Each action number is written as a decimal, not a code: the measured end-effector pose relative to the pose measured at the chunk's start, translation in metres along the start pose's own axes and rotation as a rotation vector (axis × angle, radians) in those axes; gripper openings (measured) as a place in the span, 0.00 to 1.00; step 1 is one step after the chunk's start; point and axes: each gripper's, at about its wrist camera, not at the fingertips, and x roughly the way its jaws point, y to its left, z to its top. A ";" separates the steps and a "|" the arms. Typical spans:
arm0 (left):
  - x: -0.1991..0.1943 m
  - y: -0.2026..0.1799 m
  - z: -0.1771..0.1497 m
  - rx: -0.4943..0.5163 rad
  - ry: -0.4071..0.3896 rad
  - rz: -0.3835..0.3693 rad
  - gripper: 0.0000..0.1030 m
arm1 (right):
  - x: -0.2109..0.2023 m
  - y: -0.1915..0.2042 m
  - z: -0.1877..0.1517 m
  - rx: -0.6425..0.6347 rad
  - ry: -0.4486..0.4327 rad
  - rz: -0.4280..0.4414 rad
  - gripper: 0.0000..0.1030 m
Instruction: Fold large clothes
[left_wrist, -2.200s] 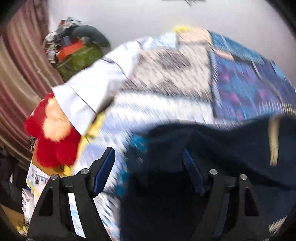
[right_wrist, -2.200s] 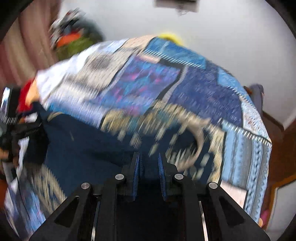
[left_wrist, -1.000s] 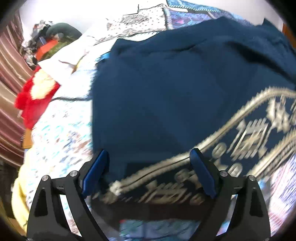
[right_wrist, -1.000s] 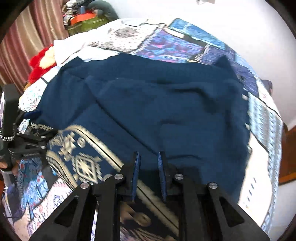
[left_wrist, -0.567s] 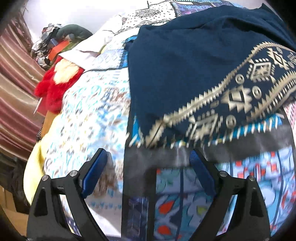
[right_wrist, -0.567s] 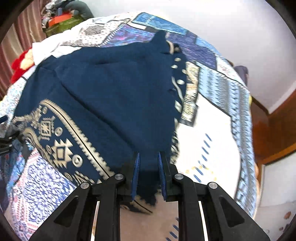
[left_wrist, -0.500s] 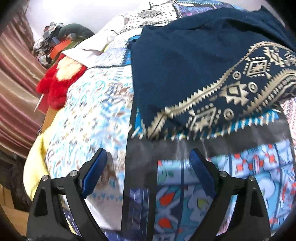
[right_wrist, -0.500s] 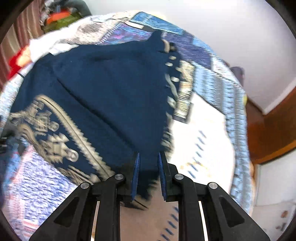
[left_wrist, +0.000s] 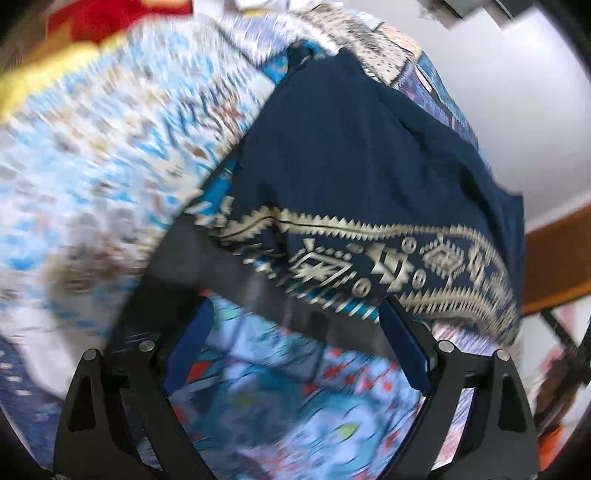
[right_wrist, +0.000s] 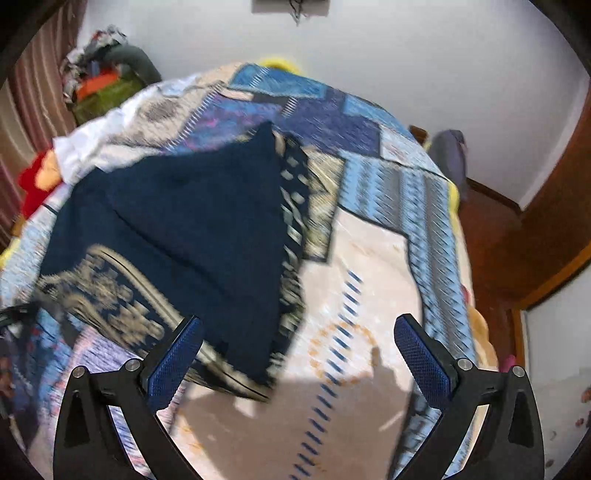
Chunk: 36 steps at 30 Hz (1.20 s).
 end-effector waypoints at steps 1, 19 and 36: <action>0.007 -0.001 0.003 -0.017 0.002 -0.029 0.89 | 0.001 0.004 0.003 0.002 0.000 0.019 1.00; 0.048 -0.048 0.072 0.102 -0.216 0.237 0.26 | 0.111 0.108 0.069 -0.180 0.014 -0.134 0.90; -0.059 -0.065 0.020 0.301 -0.407 0.310 0.07 | 0.031 0.138 0.015 -0.167 0.004 0.221 0.89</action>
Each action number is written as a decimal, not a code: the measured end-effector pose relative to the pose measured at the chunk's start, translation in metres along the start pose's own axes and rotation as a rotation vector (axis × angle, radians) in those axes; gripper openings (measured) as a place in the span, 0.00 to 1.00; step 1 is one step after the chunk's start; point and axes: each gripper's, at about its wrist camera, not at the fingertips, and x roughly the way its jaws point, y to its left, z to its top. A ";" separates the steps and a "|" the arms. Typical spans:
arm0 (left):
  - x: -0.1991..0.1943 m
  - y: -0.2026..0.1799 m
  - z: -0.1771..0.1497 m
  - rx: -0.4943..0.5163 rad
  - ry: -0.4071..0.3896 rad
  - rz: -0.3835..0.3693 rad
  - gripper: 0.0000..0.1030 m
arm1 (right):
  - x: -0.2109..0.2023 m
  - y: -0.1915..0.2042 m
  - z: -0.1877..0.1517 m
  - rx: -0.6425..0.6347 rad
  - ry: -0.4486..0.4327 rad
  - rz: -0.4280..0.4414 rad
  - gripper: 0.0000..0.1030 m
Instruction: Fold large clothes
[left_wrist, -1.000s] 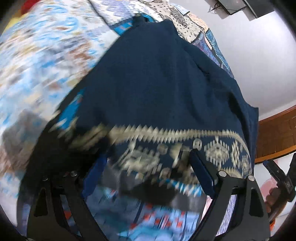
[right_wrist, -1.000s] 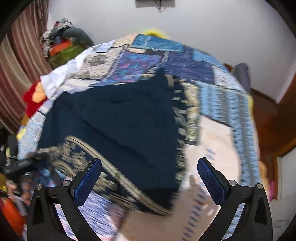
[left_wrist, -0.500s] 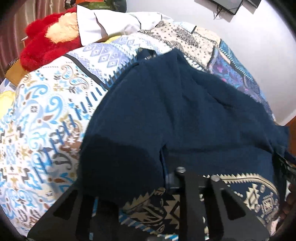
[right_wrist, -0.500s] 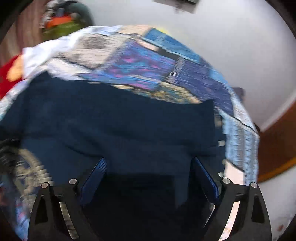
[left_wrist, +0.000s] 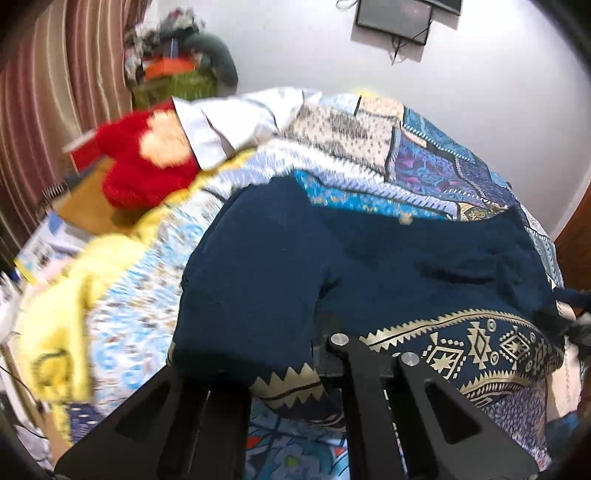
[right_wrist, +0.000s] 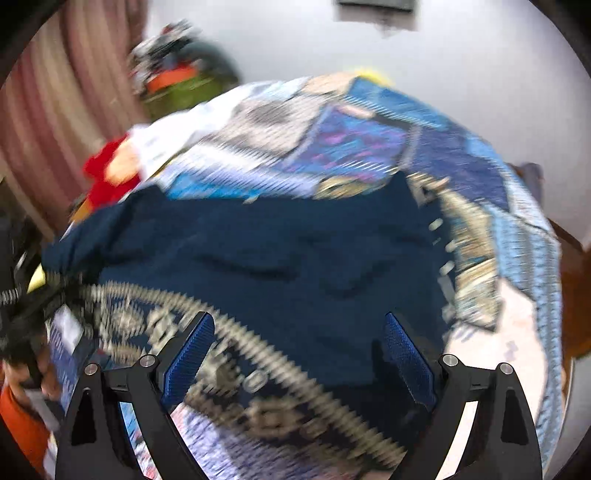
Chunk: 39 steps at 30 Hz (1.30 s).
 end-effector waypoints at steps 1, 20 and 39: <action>-0.007 -0.001 0.001 0.008 -0.014 0.008 0.07 | 0.008 0.008 -0.007 -0.014 0.023 -0.009 0.89; -0.069 -0.198 0.026 0.384 -0.210 -0.122 0.05 | -0.111 -0.104 -0.040 0.220 -0.095 -0.089 0.89; -0.047 -0.253 -0.070 0.607 0.271 -0.481 0.65 | -0.173 -0.152 -0.087 0.335 -0.142 -0.111 0.89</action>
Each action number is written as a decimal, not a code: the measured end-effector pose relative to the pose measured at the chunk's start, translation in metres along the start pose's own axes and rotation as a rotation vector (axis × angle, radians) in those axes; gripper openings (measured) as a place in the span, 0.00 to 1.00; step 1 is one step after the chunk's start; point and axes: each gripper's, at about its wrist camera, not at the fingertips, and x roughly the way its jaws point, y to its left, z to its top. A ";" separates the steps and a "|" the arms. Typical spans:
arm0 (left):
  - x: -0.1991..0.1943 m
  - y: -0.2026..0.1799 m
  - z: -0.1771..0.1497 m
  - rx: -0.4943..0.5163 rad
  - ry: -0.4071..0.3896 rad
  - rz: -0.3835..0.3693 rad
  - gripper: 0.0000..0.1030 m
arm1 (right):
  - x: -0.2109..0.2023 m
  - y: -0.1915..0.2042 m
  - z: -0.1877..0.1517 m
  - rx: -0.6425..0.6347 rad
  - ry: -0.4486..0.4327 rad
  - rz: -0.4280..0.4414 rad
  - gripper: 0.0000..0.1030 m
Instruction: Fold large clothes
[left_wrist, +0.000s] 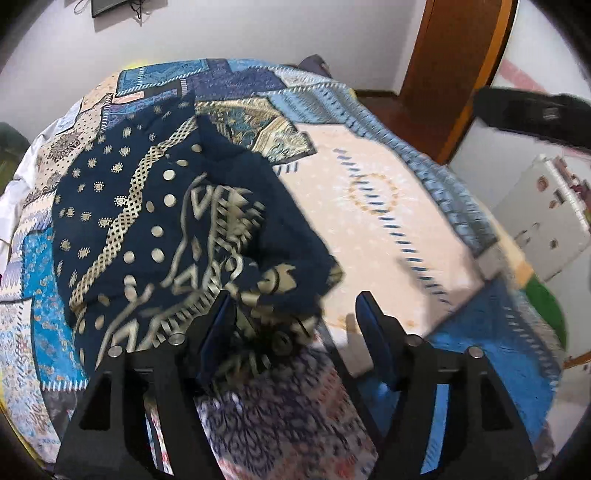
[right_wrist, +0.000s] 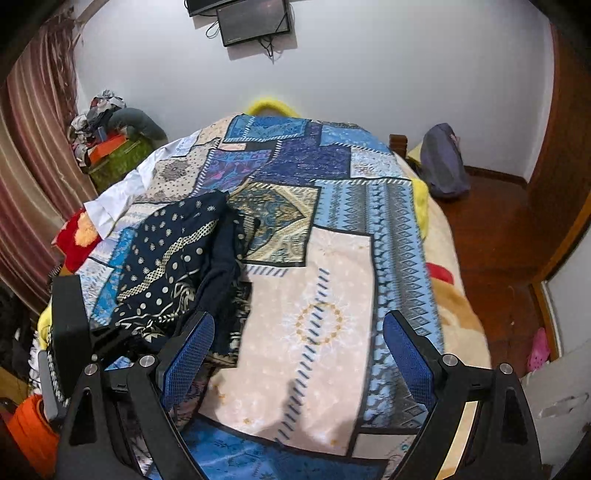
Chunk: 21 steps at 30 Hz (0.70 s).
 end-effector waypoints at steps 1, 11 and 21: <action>-0.008 0.001 -0.001 -0.015 -0.009 -0.015 0.65 | 0.000 0.003 0.001 0.001 0.000 0.013 0.89; -0.103 0.107 -0.020 -0.245 -0.200 0.266 0.83 | 0.024 0.076 0.019 -0.101 0.019 0.142 0.94; -0.029 0.136 -0.057 -0.305 -0.041 0.271 0.86 | 0.137 0.125 -0.014 -0.310 0.234 -0.002 0.95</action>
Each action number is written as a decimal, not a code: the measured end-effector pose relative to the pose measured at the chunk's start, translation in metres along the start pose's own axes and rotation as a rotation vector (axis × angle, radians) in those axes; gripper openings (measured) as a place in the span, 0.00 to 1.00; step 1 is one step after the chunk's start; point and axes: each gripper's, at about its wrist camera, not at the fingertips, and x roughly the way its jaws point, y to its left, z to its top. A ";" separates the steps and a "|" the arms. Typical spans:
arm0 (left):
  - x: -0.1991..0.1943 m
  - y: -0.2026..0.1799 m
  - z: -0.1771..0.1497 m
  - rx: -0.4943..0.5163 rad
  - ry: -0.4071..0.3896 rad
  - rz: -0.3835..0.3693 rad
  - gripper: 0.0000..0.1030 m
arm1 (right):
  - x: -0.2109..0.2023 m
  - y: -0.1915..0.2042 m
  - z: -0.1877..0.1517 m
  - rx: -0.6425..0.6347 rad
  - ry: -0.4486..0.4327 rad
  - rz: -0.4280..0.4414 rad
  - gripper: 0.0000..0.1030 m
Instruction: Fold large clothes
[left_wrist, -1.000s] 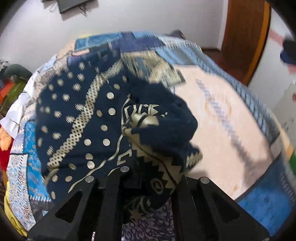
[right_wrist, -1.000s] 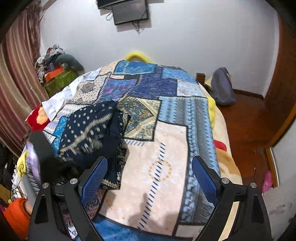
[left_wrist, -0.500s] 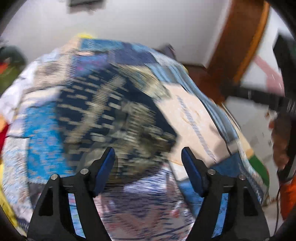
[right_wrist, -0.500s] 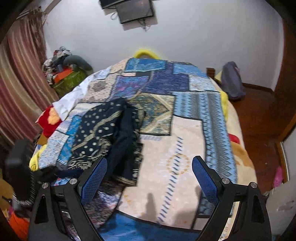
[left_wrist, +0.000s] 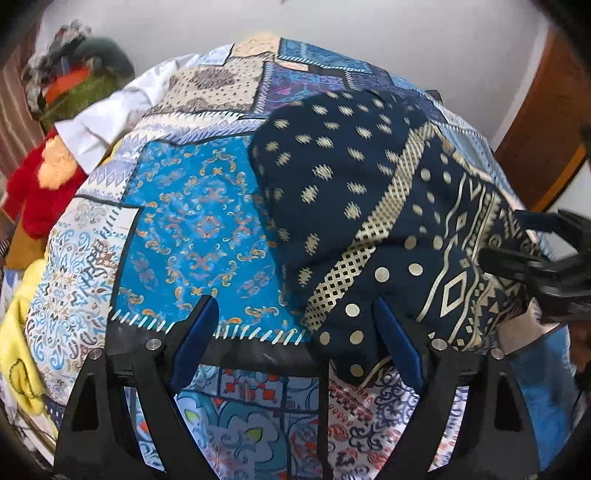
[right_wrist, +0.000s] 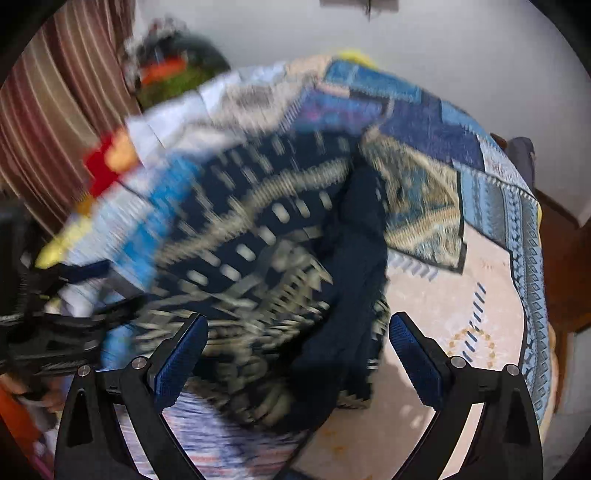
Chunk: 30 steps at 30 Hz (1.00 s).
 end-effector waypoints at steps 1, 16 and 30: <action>0.001 -0.004 -0.001 0.021 -0.004 0.010 0.87 | 0.010 -0.007 -0.006 -0.025 0.015 -0.044 0.95; -0.022 -0.014 -0.004 0.191 -0.054 0.032 0.89 | -0.029 -0.079 -0.029 0.091 -0.017 0.018 0.99; 0.061 0.022 0.118 0.036 -0.035 0.047 0.89 | 0.022 -0.038 0.093 0.121 -0.006 0.248 1.00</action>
